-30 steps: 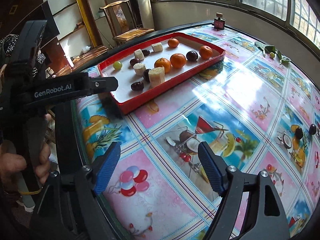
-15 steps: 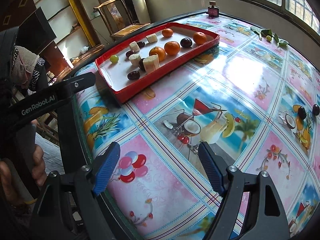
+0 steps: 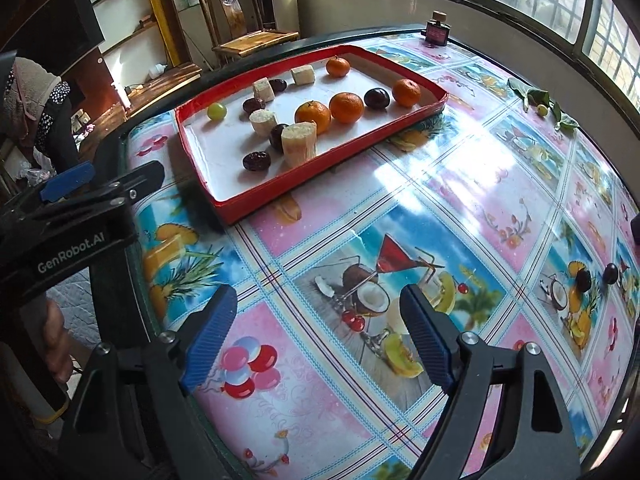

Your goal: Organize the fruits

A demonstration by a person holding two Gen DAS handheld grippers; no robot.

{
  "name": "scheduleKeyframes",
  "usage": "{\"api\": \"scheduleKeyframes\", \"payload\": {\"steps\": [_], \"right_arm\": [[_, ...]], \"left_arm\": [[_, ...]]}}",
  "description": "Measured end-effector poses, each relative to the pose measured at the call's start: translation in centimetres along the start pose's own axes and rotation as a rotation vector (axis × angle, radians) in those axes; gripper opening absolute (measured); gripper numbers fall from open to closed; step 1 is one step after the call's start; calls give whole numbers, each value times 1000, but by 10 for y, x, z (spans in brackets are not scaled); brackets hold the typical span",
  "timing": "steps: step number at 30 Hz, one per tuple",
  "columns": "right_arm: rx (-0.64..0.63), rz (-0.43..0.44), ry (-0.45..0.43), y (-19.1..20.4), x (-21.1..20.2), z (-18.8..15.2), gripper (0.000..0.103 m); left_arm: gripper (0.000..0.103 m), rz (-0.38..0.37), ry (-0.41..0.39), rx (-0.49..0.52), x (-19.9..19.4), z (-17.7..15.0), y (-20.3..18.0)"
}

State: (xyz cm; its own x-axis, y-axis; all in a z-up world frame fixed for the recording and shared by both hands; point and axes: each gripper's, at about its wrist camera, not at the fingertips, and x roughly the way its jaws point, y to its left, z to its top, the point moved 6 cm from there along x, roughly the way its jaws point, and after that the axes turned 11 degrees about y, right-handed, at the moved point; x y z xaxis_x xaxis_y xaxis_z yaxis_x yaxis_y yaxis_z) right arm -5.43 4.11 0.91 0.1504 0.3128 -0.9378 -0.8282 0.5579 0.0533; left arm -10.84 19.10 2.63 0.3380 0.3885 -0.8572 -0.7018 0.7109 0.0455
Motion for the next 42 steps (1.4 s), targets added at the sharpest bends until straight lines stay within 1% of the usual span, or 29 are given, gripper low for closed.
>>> {"api": "scheduleKeyframes", "payload": {"steps": [3,7,8,13,16,21,29,35,39,42], "right_arm": [[-12,-17,18,1,4,7,84],[-19,-31,26,2,7,14,85],[-21,-39,29,2,8,16,85],[-23,-62,41,3,13,23,85],[-21,-62,48,3,15,24,85],[-24,-67,52,2,17,26,85],[-30,-75,51,3,18,27,85],[-26,-81,51,1,19,28,85],[-25,-81,51,0,19,28,85],[-24,-82,52,0,19,28,85]], "left_arm": [[93,-22,16,17,3,2,1],[93,-20,18,64,6,2,-3],[93,-34,27,67,8,2,-3],[93,-99,74,39,17,3,-1],[92,-109,101,47,23,2,-3],[92,-130,115,49,26,3,-4],[93,-133,117,59,28,7,-7],[93,-136,113,85,28,8,-11],[93,-128,99,96,28,10,-13],[94,-114,69,101,24,11,-13]]}}
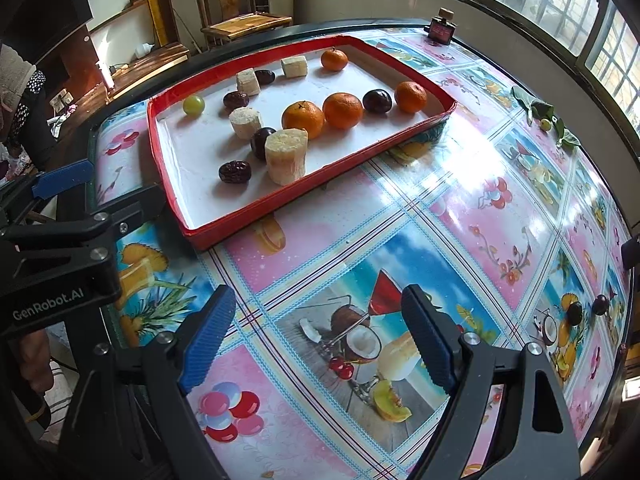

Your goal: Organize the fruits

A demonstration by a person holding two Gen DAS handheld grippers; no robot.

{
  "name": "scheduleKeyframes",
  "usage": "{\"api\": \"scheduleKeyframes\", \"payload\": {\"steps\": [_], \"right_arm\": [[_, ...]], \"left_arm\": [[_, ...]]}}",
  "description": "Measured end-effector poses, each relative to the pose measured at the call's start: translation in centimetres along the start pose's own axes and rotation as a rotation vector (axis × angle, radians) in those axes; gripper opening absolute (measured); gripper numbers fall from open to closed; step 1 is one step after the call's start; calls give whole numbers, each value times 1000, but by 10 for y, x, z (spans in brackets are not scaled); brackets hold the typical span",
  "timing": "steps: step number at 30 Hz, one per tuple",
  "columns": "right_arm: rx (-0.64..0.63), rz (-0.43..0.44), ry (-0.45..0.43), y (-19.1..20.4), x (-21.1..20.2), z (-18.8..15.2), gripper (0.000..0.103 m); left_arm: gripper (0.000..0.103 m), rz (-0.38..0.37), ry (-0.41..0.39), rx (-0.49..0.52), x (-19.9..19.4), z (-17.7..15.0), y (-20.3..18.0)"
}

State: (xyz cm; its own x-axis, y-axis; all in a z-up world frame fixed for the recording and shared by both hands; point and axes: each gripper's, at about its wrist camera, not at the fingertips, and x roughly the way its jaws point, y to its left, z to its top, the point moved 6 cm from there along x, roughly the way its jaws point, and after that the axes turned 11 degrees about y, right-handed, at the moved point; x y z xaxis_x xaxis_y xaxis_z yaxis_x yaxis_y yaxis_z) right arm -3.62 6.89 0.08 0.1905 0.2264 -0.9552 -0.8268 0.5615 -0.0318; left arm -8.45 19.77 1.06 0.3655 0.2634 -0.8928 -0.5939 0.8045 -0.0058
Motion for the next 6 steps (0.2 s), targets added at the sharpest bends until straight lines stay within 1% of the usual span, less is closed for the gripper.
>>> {"api": "scheduleKeyframes", "payload": {"steps": [3,6], "right_arm": [[5,0,0,-1,0,0,85],[9,1,-2,-2,-1,1,85]], "left_arm": [[94,11,-19,7,-3,1,-1],[96,-2,-4,4,-1,2,-1]]}}
